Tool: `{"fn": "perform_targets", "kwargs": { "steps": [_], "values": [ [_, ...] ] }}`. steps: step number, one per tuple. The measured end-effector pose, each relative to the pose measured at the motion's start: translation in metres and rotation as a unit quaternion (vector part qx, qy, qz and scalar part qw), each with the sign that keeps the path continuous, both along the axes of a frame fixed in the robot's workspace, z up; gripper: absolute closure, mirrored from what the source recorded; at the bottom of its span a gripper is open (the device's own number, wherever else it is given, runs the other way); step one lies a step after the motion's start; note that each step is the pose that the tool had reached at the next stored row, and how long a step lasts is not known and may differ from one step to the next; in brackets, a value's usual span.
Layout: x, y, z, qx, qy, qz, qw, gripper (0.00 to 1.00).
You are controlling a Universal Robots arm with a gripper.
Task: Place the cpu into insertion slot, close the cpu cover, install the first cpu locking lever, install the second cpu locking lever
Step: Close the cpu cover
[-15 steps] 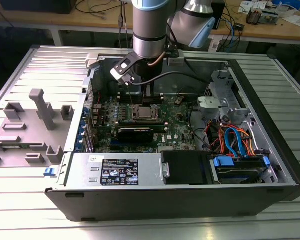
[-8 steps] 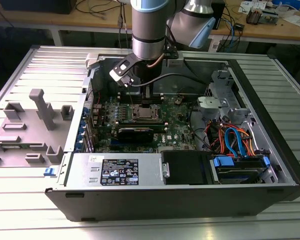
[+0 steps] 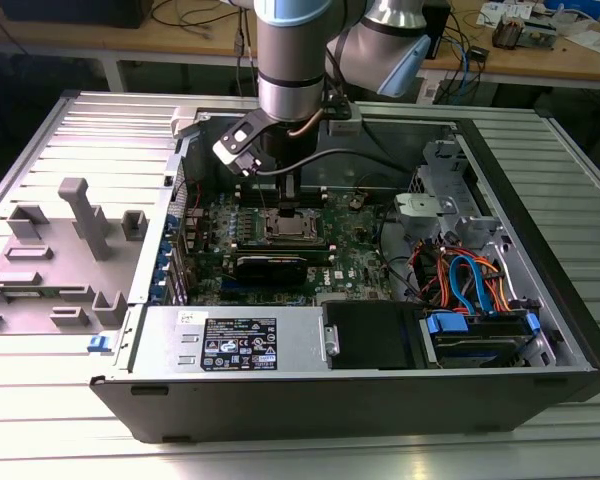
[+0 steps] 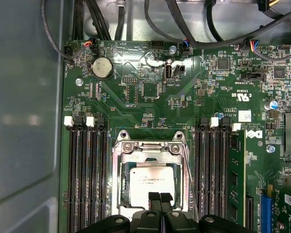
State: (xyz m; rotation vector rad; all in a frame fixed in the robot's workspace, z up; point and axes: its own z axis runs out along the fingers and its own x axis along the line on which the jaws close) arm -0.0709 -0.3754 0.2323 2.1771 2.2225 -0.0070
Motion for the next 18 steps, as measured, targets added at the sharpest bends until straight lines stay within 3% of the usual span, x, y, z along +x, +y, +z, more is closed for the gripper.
{"fn": "perform_targets", "kwargs": {
  "steps": [12,18],
  "values": [
    [0.0,0.0,-0.0012,0.0,0.0,0.0,1.0,0.89],
    [-0.012,-0.0003,-0.0062,0.0,0.0,0.001,1.0,0.89]
  ]
}}
